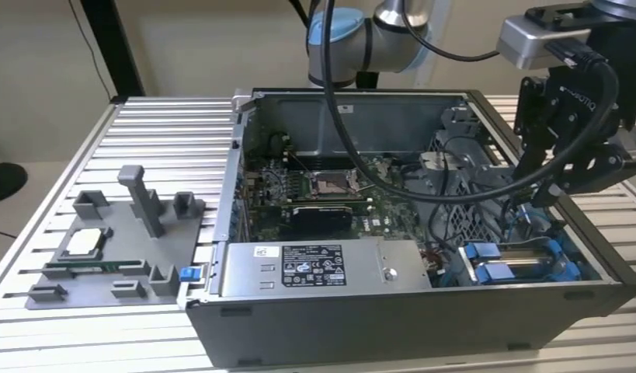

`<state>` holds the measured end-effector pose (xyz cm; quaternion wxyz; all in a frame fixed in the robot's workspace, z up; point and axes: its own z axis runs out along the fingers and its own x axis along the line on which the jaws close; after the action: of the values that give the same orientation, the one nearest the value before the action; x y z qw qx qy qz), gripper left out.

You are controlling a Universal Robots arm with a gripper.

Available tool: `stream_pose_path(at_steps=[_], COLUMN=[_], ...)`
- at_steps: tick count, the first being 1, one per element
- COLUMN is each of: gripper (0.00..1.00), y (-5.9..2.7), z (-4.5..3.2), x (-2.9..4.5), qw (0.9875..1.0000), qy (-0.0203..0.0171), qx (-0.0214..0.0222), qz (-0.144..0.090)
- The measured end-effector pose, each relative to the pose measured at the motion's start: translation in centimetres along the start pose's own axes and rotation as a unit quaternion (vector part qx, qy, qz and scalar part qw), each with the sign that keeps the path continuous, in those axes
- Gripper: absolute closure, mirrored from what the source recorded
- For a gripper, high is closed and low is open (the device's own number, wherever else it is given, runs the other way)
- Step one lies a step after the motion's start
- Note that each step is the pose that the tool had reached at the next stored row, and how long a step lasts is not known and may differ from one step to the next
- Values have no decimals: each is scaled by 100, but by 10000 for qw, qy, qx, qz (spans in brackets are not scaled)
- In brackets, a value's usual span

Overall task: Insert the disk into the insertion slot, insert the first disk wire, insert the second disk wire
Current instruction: 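Insert the disk into the insertion slot, then insert the first disk wire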

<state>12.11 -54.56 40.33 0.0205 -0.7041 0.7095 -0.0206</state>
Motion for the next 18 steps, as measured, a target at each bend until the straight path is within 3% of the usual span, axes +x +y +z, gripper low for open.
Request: stream_pose_path(at_steps=[8, 13, 18], gripper=[0, 0, 0], y=[36, 38, 47], z=[81, 113, 115], x=[-138, -151, -151], qw=[9997, 9993, 9990], qy=[122, 193, 290], qx=[70, 173, 173], qz=[-197, -260, -280])
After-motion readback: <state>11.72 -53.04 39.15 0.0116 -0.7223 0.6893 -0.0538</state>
